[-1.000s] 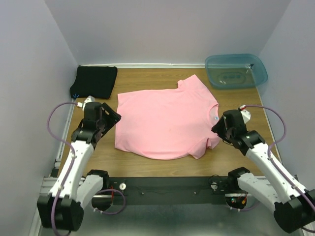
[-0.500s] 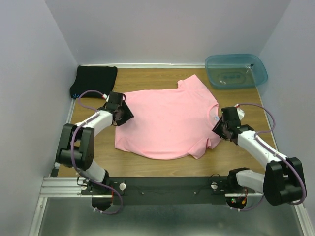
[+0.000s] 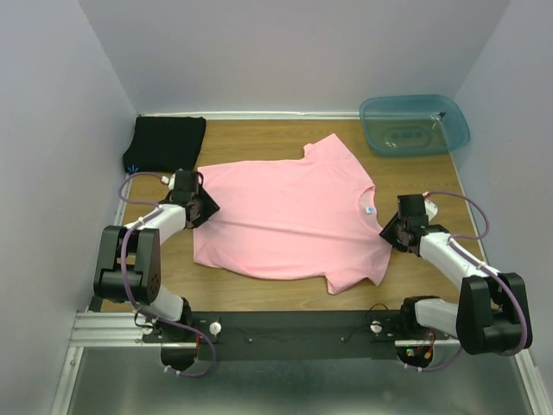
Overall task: Fold and stack the t-shirts
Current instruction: Flatten the tshirt out
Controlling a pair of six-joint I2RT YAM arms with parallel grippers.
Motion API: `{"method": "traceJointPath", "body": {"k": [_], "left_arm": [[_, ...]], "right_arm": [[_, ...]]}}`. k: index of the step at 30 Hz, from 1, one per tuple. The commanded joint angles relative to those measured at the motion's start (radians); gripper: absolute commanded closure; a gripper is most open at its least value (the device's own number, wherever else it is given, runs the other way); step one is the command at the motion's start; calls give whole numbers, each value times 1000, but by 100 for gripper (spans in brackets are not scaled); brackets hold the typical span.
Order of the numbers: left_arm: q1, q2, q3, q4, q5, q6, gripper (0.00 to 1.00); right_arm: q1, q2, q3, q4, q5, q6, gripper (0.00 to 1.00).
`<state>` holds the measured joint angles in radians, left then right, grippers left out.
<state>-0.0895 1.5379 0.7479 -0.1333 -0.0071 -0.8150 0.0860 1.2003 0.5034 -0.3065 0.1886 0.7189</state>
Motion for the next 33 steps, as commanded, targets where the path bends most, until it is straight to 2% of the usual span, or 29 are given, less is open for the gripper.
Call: {"method": "traceJointPath", "body": {"k": [1, 5, 9, 12, 16, 20, 22, 26, 33], "left_arm": [[25, -30, -48, -146, -126, 42, 43], [25, -96, -55, -172, -126, 59, 36], [25, -182, -30, -195, -133, 74, 16], [23, -234, 23, -190, -126, 102, 11], [16, -213, 102, -172, -110, 151, 10], [13, -103, 166, -129, -96, 189, 13], [8, -49, 189, -123, -80, 192, 18], [0, 80, 232, -108, -65, 188, 19], [-7, 208, 294, -107, -76, 175, 21]], "right_arm": [[-20, 24, 6, -52, 31, 31, 52], [-20, -2, 41, -92, -23, -19, 49], [-19, -39, 144, -97, -133, -104, 46], [-11, -5, 265, -95, -184, -157, 44], [-8, 86, 365, -50, -293, -196, 43], [12, 209, 451, 21, -379, -225, 43], [32, 289, 480, 32, -382, -230, 44], [55, 407, 514, 67, -393, -222, 46], [60, 535, 537, 112, -377, -223, 55]]}}
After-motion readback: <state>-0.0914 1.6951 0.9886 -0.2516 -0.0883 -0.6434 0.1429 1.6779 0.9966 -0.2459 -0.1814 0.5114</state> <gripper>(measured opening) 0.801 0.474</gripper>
